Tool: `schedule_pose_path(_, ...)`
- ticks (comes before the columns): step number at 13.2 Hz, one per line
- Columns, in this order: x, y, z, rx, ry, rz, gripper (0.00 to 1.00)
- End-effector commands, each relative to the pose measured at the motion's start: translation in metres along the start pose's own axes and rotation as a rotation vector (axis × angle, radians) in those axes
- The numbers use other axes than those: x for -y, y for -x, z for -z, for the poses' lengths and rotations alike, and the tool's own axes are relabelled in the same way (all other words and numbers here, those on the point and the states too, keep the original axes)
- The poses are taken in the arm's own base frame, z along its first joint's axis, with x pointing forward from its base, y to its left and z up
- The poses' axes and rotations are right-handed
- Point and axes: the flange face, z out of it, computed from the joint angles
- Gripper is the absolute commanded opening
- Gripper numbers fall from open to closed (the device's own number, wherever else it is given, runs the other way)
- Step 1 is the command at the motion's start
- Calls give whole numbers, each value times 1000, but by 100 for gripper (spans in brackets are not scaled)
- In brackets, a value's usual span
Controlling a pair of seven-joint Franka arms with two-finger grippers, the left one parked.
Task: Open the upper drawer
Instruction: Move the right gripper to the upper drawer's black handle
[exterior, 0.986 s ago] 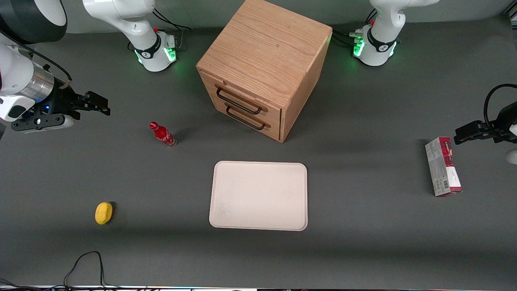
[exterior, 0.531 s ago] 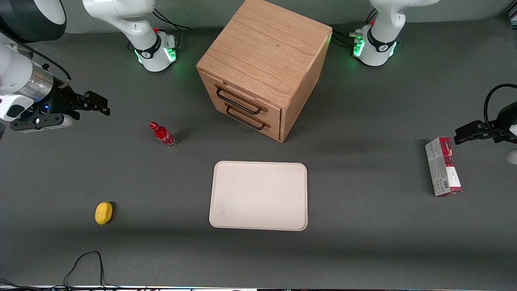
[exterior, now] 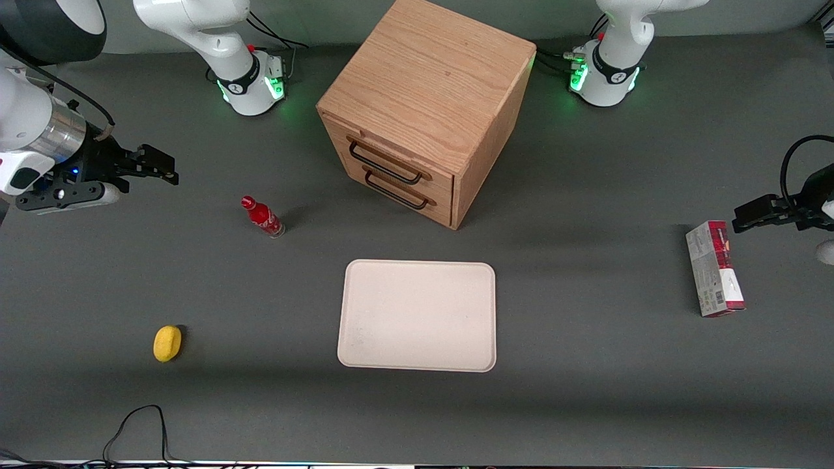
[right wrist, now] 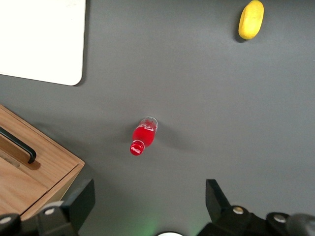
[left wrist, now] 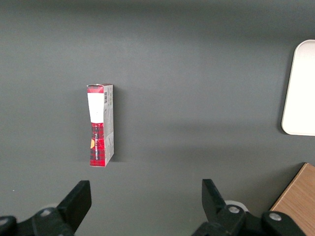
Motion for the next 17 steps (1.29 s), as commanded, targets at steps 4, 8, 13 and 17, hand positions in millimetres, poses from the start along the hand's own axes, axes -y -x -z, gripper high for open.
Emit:
schedule_pose_path(4, 89, -52, 7, 64, 39, 126, 100)
schedule_pose_path(8, 215, -82, -38, 112, 81, 64, 100)
schedule_pose_path(13, 306, -55, -68, 151, 83, 207, 100)
schedule_pose_path(17, 341, -38, -96, 197, 80, 384, 100)
